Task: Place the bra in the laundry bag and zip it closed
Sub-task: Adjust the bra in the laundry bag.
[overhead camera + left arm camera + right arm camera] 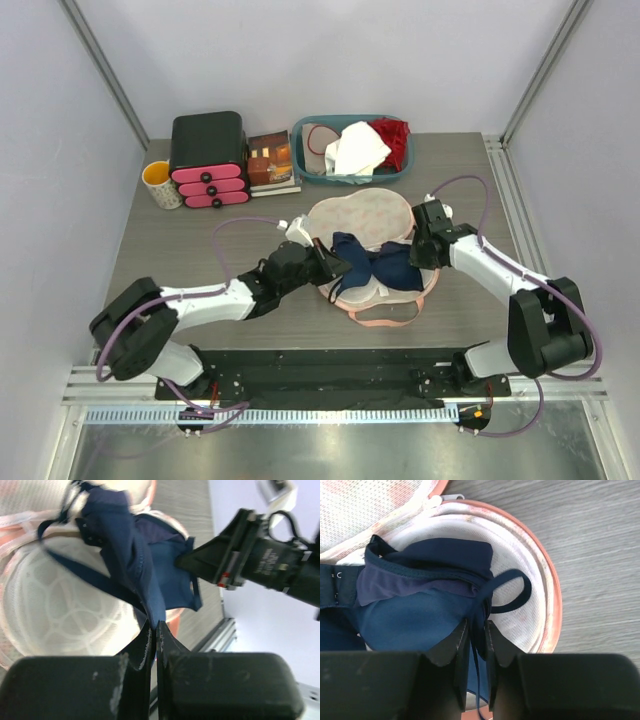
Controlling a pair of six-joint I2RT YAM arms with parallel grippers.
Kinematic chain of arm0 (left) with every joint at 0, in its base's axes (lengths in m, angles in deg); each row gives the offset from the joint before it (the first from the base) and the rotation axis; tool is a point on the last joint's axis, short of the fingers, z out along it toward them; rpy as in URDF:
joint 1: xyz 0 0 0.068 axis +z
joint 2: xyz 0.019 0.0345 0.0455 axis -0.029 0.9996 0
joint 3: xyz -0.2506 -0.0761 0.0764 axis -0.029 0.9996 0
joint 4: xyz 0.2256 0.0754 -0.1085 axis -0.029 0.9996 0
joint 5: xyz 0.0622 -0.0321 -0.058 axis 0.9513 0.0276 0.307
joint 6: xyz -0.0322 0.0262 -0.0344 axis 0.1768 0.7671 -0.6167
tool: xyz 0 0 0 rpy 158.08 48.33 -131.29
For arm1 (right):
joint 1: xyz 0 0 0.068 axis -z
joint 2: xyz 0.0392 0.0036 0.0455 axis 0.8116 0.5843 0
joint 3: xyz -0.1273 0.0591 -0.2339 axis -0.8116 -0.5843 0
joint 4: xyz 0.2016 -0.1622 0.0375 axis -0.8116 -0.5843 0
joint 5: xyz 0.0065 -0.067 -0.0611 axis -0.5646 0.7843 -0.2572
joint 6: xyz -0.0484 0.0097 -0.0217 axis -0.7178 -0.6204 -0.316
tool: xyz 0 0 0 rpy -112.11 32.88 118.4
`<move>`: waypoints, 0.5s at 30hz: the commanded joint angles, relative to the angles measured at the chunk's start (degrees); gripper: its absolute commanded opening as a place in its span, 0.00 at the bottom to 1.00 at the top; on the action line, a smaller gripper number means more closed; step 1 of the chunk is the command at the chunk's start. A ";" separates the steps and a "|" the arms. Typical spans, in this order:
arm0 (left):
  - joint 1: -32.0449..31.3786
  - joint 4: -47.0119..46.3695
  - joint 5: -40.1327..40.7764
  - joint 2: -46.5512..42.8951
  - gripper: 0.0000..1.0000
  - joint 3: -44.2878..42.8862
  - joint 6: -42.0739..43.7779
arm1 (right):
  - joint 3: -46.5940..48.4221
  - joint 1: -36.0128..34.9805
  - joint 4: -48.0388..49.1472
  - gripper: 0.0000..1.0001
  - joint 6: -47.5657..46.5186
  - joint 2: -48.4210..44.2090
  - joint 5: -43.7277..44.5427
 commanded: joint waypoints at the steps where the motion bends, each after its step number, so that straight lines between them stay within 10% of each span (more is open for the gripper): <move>1: 0.00 -4.66 1.32 4.29 0.00 -4.08 1.68 | 2.57 0.60 2.28 0.26 -2.04 1.57 1.93; 15: 2.73 -2.81 3.88 8.70 0.00 -4.00 -0.17 | 3.45 -0.97 -6.22 0.72 -0.72 -1.76 2.53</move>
